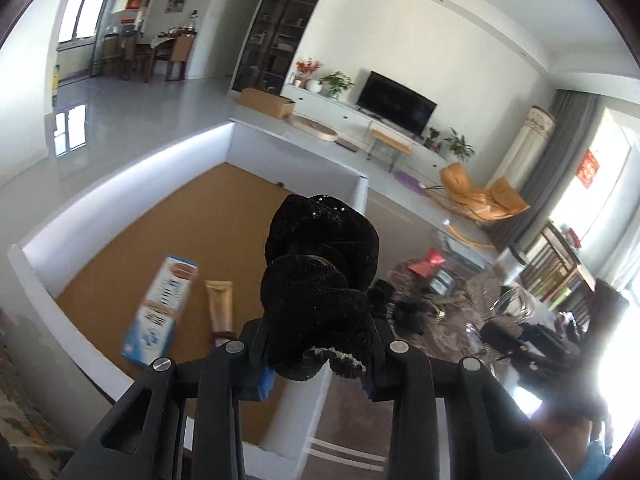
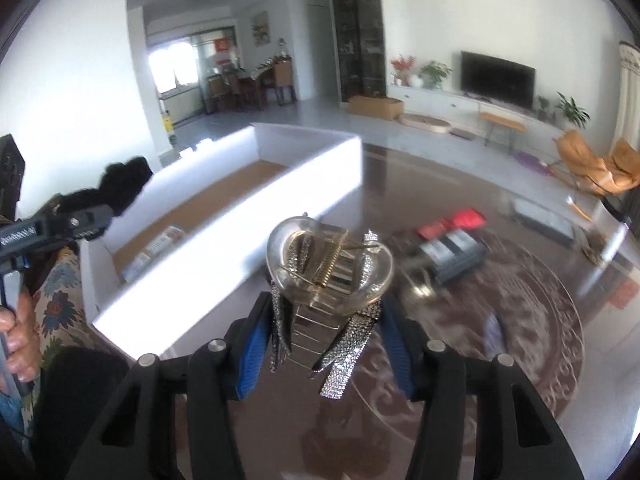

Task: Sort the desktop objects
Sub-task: 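Carry the scrunchie and hair clip over the white box with both grippers, then open both grippers to drop the scrunchie and clip into the box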

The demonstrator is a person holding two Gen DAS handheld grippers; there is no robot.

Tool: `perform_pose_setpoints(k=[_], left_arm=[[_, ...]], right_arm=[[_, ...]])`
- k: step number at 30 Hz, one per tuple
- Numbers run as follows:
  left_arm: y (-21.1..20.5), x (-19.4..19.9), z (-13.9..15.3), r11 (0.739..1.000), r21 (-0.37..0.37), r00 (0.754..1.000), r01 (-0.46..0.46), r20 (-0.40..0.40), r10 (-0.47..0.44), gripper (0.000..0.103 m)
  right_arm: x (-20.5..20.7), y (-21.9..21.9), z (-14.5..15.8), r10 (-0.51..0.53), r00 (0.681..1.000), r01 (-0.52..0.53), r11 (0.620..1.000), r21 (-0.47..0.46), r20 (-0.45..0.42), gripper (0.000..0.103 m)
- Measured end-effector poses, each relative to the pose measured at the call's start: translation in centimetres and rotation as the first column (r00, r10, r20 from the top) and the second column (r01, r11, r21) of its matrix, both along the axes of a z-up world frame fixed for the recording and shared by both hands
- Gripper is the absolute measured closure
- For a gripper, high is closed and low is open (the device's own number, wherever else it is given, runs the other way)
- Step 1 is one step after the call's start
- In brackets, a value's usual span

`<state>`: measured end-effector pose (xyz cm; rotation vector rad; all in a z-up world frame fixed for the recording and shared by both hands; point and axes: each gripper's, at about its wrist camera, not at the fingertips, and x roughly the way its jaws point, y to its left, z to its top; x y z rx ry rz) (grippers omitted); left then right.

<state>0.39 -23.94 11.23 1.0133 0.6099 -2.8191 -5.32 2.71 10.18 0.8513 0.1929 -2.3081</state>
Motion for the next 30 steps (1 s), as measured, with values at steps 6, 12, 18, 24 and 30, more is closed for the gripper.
perform_pose_setpoints(k=[6, 12, 18, 24, 30], left_arm=[[-7.2, -3.7, -1.8, 0.988, -0.08, 0.977, -0.133, 0.156, 0.145, 0.071], [-10.3, -6.0, -6.0, 0.974, -0.038, 0.933, -0.222, 0.282, 0.223, 0.071], [-9.4, -7.4, -9.2, 0.969, -0.038, 0.888, -0.243, 0.394, 0.238, 0.062], [-8.4, -8.8, -9.8, 0.981, -0.039, 0.879, -0.189, 0.438, 0.186, 0.031], [-8.2, -8.7, -9.4, 0.978, -0.065, 0.885, -0.197, 0.417, 0.207, 0.031]], right_arm=[[-2.7, -14.2, 2.0, 0.203, 0.979, -0.203, 0.979, -0.014, 0.002, 0.05], [-4.2, -22.8, -2.9, 0.268, 0.958, -0.278, 0.956, 0.1, 0.097, 0.05], [-6.4, -24.5, -6.2, 0.225, 0.96, -0.255, 0.949, 0.187, 0.168, 0.041], [-6.9, -22.1, -3.9, 0.18, 0.977, -0.195, 0.97, 0.146, 0.114, 0.013], [-6.1, -19.3, -2.4, 0.161, 0.986, -0.165, 0.98, 0.113, 0.049, 0.013]])
